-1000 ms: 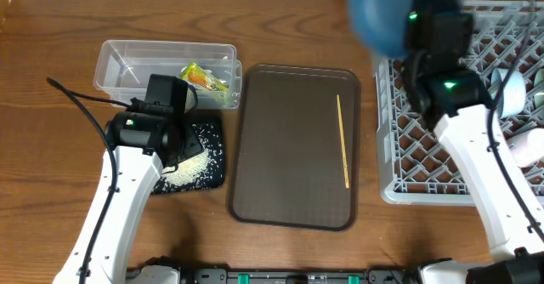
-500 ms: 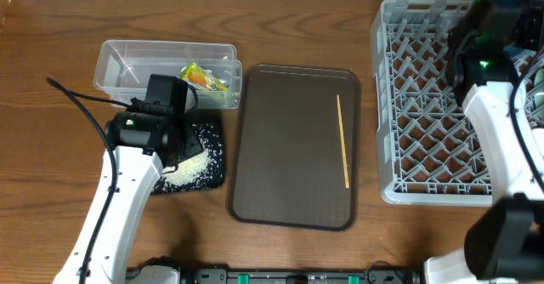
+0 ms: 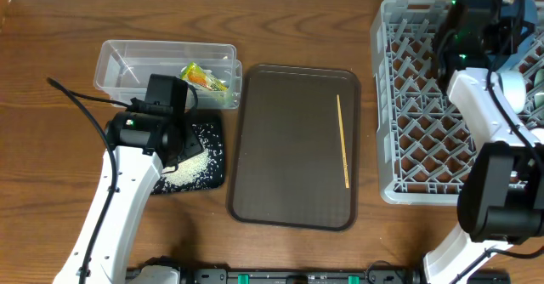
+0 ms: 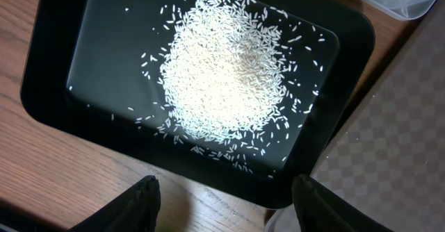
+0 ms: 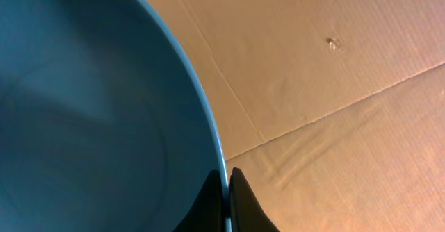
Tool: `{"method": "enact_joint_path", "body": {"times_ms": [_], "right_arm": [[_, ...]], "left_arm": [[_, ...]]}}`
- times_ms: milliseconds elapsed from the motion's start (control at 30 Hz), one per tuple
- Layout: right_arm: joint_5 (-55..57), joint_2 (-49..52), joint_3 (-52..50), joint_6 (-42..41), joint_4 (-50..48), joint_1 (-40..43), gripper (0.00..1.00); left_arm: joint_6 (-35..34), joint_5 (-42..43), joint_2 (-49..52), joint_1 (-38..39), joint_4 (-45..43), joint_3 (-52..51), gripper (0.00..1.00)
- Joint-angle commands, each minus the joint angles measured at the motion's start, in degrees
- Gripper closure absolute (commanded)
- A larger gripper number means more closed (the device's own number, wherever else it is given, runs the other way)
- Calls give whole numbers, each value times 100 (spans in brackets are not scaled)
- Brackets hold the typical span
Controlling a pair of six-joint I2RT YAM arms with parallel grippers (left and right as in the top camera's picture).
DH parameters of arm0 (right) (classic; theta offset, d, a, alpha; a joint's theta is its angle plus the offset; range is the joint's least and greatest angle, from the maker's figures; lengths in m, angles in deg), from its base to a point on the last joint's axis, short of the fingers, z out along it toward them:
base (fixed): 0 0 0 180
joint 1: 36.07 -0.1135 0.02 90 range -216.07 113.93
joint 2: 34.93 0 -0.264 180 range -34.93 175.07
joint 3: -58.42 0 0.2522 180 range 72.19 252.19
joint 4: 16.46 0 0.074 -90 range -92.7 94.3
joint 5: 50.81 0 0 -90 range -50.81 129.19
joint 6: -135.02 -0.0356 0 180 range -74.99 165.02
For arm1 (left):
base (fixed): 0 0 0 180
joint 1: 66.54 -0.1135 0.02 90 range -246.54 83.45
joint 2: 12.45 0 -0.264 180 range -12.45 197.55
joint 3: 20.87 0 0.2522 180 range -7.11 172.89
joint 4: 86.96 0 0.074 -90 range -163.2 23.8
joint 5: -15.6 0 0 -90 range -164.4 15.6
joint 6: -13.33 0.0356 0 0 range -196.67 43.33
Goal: Sort waste into correct bins and load items into the dishwasher rack
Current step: 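Lift the blue plate and stand it upright in the rack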
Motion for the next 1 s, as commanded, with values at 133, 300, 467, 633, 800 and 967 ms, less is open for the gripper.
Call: {"method": "enact_joint_path", "body": {"times_ms": [133,300,467,633,800,967], "right_arm": [[138,243,15,28,70,-293,99],[389,243,15,26,116,-496,98],[675,243,15,-83,332,-763,83],[566,243,13,-1049,1445,-944,69],[498,243,15,-1762,2186,-1012,50],[540,96,15,-1755,2262,-1014,37]], "left_arm": [[-52,-13,-28,-22,15,37,36],[-52,-13,-28,-22,15,37,36],[-55,-13,-28,-22,15,37,36],[-52,-13,-28,-22,15,37,36],[-52,-15,-28,-22,17,37,36],[-52,-15,-28,-22,17,37,36]]}}
